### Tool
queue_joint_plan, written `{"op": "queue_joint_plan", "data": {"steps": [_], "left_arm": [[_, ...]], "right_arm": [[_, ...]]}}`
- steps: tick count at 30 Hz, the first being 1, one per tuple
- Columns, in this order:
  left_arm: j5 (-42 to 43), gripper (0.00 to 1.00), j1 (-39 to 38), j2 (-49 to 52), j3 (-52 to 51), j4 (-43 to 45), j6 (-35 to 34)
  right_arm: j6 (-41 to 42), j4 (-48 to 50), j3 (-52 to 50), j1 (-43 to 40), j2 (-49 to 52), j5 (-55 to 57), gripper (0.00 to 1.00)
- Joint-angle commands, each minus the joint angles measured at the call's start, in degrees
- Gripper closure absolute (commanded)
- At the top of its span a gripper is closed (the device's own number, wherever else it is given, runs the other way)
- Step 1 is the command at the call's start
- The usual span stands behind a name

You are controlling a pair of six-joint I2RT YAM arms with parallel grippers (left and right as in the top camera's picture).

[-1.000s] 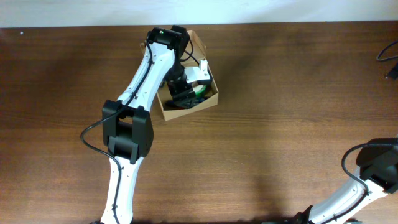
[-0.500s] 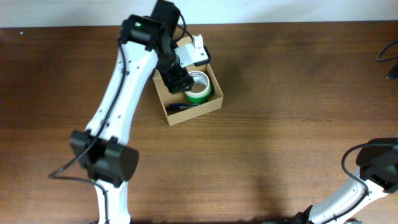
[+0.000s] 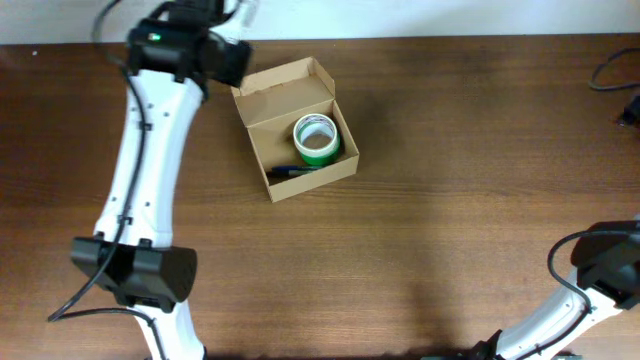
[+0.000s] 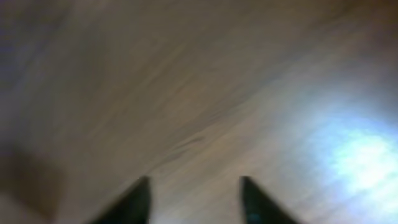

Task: Pack container
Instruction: 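Lift the left gripper out and raise both arms toward the lid, then position both grippers at the box's back lid flap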

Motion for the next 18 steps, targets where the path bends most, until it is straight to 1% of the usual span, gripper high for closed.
{"op": "queue_joint_plan", "data": {"steps": [1, 2, 3, 4, 10, 14, 18], "left_arm": [[-3.4, 0.81, 3.8, -1.7, -0.2, -2.4, -13.6], [-3.4, 0.91, 5.1, -1.6, -0.2, -3.8, -15.1], [-3.3, 0.97, 6.2, -1.4, -0.2, -5.2, -16.9], [-3.3, 0.99, 7.0, -1.1, -0.2, -6.4, -18.4], [2.1, 0.98, 9.9, 3.1, -0.2, -9.9, -18.9], [7.1, 0.98, 10.7, 8.0, -0.2, -9.8, -18.9], [14.7, 0.98, 11.4, 14.1, -0.2, -8.6, -17.6]], "right_arm": [[-1.0, -0.5, -0.4, 5.0, -0.5, -7.3, 0.89], [-1.0, -0.4, -0.4, 7.0, -0.4, -7.2, 0.96], [-1.0, -0.1, -0.4, 9.0, -0.4, -7.2, 0.96], [-1.0, 0.4, -0.4, 11.1, -0.2, -6.9, 0.96], [-1.0, 4.3, -0.4, 25.0, 4.1, -2.2, 0.96], [-1.0, 4.8, -0.4, 31.1, 8.8, -0.6, 0.96], [-1.0, 4.5, -0.4, 34.2, 13.6, -0.6, 0.97]]}}
